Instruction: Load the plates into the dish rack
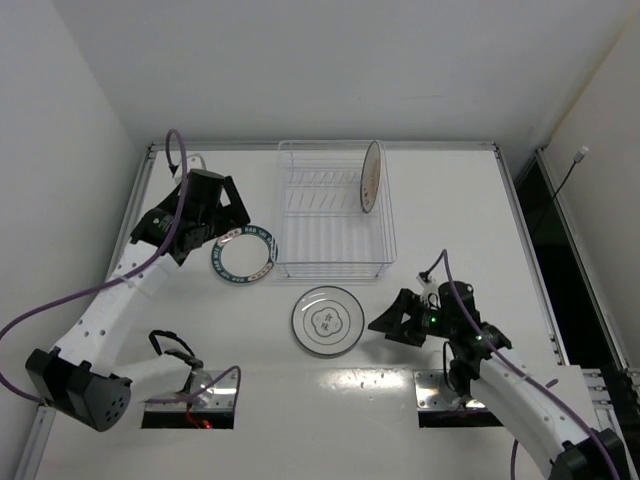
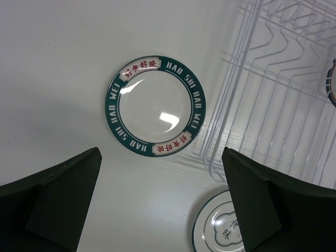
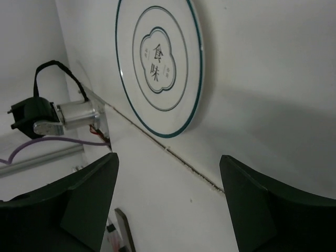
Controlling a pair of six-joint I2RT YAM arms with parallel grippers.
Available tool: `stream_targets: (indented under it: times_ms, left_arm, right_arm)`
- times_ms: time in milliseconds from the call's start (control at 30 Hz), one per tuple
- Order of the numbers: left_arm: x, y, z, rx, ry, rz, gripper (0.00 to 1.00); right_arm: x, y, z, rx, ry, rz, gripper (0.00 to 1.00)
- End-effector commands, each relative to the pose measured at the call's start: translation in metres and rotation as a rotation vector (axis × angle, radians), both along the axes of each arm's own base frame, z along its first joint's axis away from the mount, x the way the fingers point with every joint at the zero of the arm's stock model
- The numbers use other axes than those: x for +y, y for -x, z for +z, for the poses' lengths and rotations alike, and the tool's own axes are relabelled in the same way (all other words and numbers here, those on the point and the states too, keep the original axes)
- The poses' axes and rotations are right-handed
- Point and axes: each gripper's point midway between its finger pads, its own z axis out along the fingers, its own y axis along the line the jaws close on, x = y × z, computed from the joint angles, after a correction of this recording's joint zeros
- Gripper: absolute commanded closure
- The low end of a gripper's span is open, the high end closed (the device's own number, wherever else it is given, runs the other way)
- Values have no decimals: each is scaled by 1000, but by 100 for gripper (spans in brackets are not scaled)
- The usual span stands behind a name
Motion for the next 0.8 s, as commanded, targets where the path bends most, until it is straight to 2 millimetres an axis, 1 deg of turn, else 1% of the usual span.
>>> stream_targets:
  times_ms: [0, 67, 100, 133, 167, 200, 267, 300, 333, 367, 400, 467, 533, 600, 633, 667, 700, 733, 767]
  left_arm:
    - [3, 16, 23, -70, 63, -1, 0]
    - [0, 18, 26, -75, 80, -17, 0]
    - [0, 19, 26, -75, 80, -17, 0]
    - [0, 18, 31, -88, 85, -18, 0]
    - [0, 20, 29, -75, 80, -17, 0]
    - [0, 18, 34, -78, 81, -17, 0]
    - [1, 21, 33, -55, 73, -17, 0]
    - [1, 22, 35, -55, 73, -17, 0]
    - [0, 22, 39, -61, 73, -31, 0]
    - [1, 24, 37, -49, 62, -37, 0]
    - [1, 25, 39, -47, 61, -37, 0]
    - [5, 27, 36, -33, 47, -35, 0]
    - [7, 31, 40, -28, 32, -47, 0]
    - [7, 30, 44, -36, 26, -54, 0]
    - [8, 32, 42, -25, 16, -59, 0]
    - [8, 32, 42, -25, 16, -59, 0]
    - [9, 32, 45, -32, 11, -66, 0]
    - [9, 33, 48, -41, 13, -66, 0]
    - [10, 33, 48, -39, 3, -75, 0]
  right_arm:
    - [14, -9, 5, -25, -199, -64, 25]
    - [12, -8, -11, -29, -208, -96, 27]
    - [10, -8, -17, -21, -198, -108, 29]
    - [5, -7, -31, 16, -162, -141, 31]
    - [3, -6, -39, 29, -147, -154, 34]
    - [1, -7, -44, 35, -127, -169, 36]
    - [-1, -3, -55, 70, -95, -182, 40]
    - [-3, -3, -61, 69, -65, -185, 40]
    - [-2, 1, -65, 82, -49, -173, 41]
    - [-2, 2, -67, 95, -32, -173, 41]
    - [-4, 2, -73, 109, 5, -177, 42]
    - [-3, 8, -80, 121, 36, -161, 42]
    - [-1, 15, -85, 136, 49, -138, 42]
    - [3, 13, -84, 118, 47, -133, 42]
    - [3, 21, -91, 146, 70, -117, 42]
    - [3, 21, -93, 150, 80, -125, 42]
    - [8, 16, -89, 123, 68, -117, 42]
    - [12, 21, -90, 134, 69, -93, 42]
    - [11, 24, -98, 156, 101, -88, 42]
